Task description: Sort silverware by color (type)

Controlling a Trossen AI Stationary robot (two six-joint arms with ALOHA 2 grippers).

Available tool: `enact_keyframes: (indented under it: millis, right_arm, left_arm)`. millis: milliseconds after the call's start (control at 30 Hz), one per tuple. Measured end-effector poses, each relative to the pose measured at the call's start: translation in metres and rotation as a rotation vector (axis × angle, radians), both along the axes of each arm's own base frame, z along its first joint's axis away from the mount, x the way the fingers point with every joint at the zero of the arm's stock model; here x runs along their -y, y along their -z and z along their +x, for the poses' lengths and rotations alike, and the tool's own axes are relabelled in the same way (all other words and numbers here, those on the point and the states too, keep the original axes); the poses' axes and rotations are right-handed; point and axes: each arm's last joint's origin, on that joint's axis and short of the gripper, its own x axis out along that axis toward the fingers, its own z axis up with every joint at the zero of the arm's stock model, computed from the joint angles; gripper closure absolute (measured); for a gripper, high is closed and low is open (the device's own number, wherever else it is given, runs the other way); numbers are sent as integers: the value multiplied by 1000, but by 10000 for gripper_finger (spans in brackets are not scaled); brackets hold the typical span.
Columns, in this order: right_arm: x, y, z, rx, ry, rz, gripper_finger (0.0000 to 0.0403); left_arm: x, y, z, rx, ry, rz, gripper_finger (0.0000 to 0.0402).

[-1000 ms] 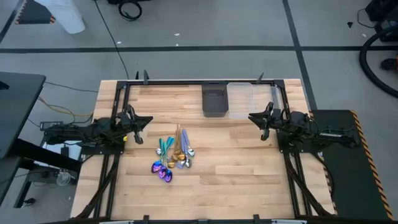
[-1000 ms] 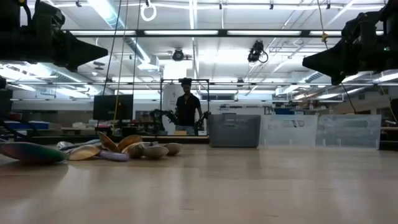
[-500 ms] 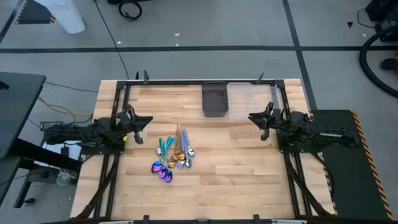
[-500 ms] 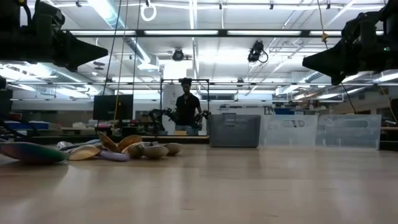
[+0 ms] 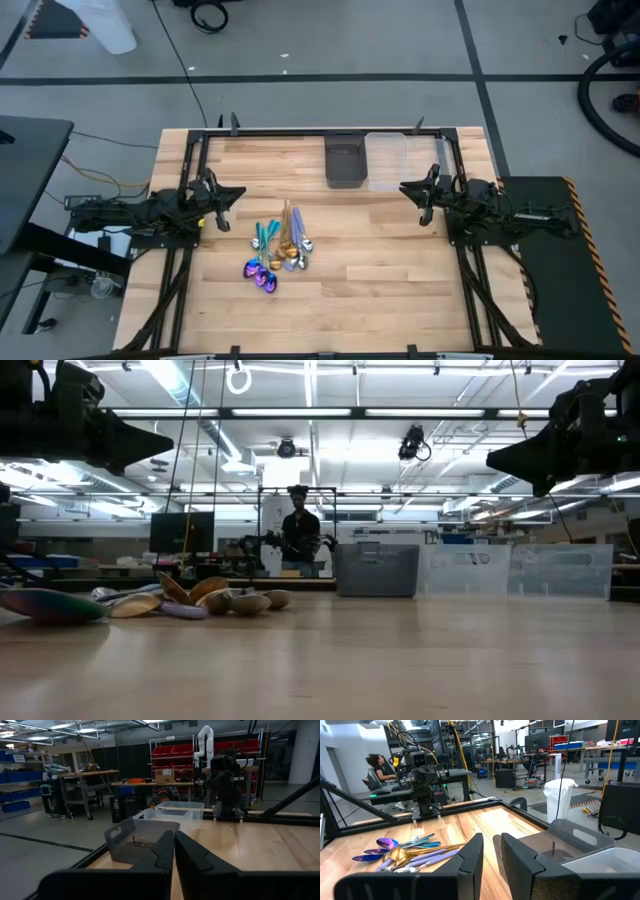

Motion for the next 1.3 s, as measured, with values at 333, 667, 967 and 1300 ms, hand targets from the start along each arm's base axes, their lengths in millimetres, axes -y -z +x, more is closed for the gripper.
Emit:
enact_keyframes:
  millis: [333,667,967,1300]
  right_arm:
    - [1,-2,0,15,28,-24,324]
    - [1,-31,-7,407,8,195,324]
    - [1,-34,-7,495,-27,353,324]
    - [2,-46,16,323,-67,328,324]
  left_arm:
    - [0,-2,0,73,17,-132,379]
    - [1,-15,-3,268,113,-280,379]
    - [7,-1,2,131,291,-441,379]
    - [6,-10,3,-61,230,-445,375]
